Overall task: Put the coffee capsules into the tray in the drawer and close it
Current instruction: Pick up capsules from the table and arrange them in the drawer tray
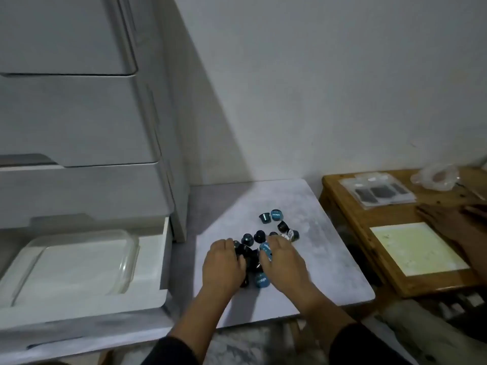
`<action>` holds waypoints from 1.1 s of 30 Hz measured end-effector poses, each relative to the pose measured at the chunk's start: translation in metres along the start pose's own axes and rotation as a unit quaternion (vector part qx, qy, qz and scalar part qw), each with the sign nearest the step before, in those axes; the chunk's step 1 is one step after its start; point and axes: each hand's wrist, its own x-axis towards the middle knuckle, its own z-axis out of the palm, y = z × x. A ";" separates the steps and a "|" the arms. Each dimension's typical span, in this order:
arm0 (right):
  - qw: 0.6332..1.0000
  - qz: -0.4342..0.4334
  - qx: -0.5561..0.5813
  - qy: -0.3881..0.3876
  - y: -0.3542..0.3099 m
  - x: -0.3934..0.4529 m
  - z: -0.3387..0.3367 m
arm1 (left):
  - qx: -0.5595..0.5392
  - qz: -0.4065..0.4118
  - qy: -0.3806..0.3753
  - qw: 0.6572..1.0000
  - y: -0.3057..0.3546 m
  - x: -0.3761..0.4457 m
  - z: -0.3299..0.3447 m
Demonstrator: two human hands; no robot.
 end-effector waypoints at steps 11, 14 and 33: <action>0.995 0.046 0.004 -0.084 0.006 -0.030 0.061 | 0.024 0.019 -0.101 0.994 -0.029 -0.027 0.045; 0.996 0.051 0.033 -0.069 0.015 -0.028 0.071 | -0.001 0.018 -0.099 0.995 -0.026 -0.026 0.052; 0.980 0.033 0.165 -0.104 0.052 -0.005 0.073 | -0.207 -0.107 0.017 0.972 -0.008 -0.026 0.095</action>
